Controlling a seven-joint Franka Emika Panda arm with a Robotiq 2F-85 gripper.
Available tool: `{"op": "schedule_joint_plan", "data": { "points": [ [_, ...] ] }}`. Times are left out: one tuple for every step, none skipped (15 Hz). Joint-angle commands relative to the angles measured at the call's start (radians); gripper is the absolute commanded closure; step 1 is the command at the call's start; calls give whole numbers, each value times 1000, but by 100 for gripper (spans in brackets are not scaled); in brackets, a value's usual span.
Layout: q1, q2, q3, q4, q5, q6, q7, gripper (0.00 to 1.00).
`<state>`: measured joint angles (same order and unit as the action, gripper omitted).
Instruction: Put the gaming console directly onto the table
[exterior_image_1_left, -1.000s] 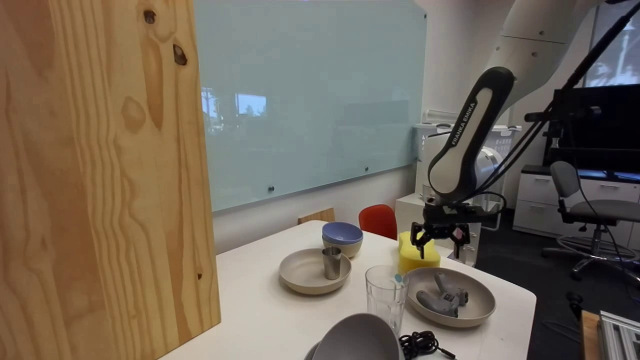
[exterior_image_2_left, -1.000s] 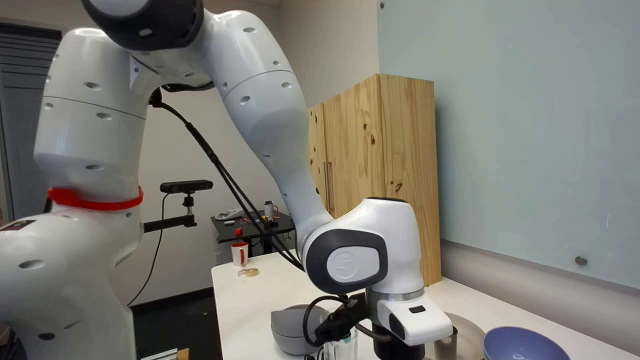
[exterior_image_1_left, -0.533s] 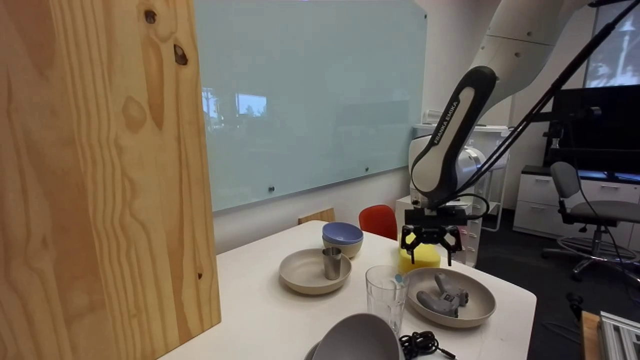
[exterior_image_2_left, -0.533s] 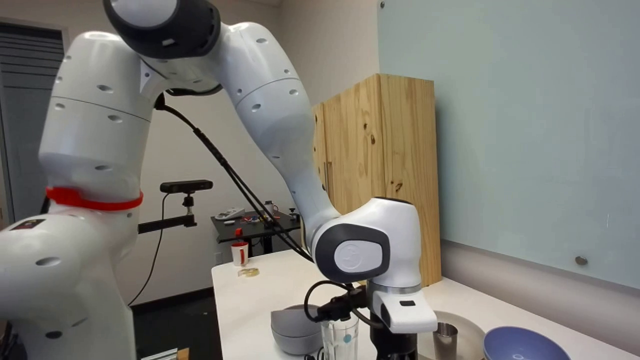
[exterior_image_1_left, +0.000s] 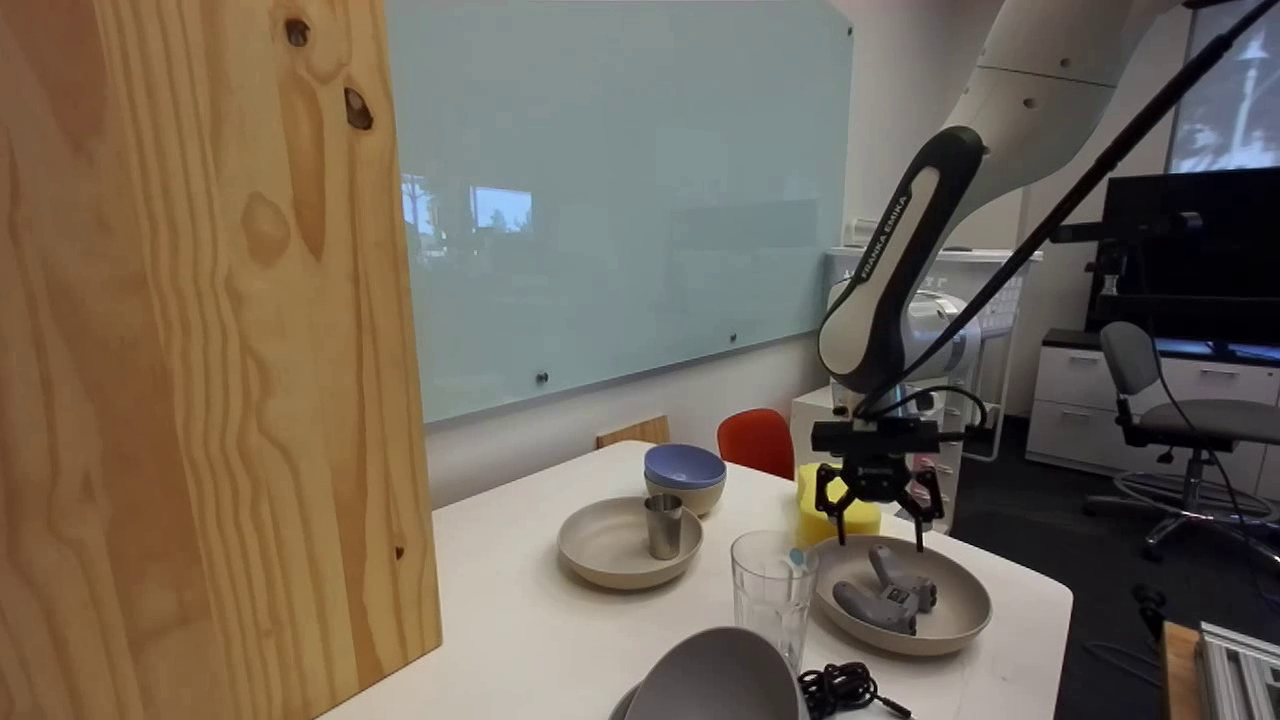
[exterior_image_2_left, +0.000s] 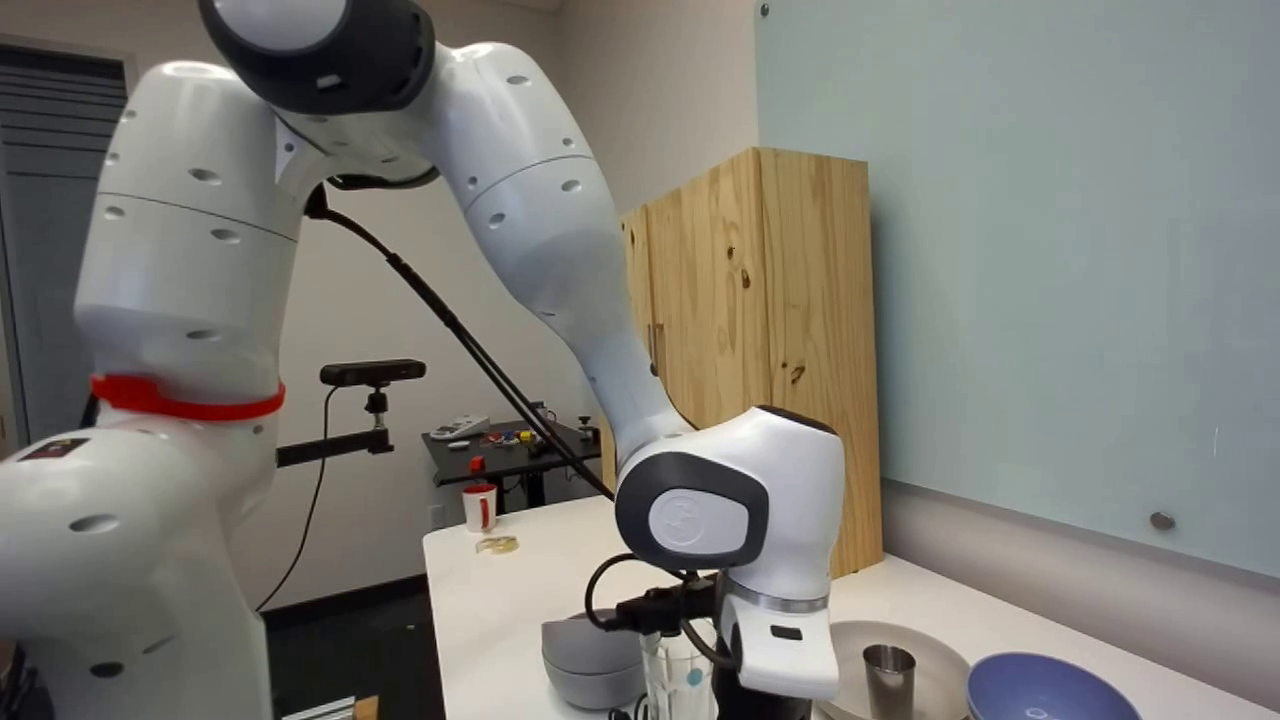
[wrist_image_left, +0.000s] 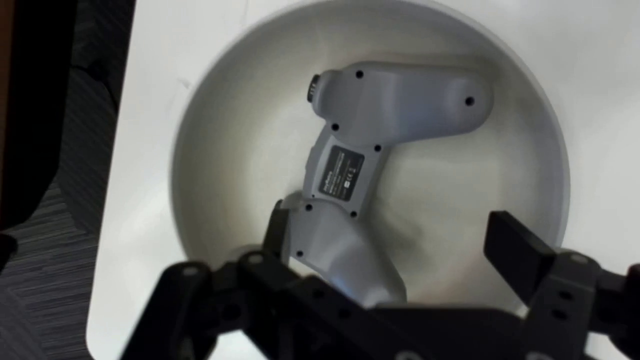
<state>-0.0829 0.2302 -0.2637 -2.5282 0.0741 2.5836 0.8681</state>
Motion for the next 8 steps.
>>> {"op": "schedule_joint_plan", "data": {
  "points": [
    [-14,20,24,-43,56,52,-12,0],
    [-16,26,29,-49,71,57,-16,0],
    [-16,29,32,-57,82,61,-18,0],
    [-16,30,34,-64,90,62,-21,0],
    [-17,32,36,-74,98,74,-28,0],
    [-19,35,38,-84,102,92,-42,0],
    [-29,37,45,-92,116,102,-72,0],
    [-49,34,54,-100,147,107,-114,0]
  ]
}}
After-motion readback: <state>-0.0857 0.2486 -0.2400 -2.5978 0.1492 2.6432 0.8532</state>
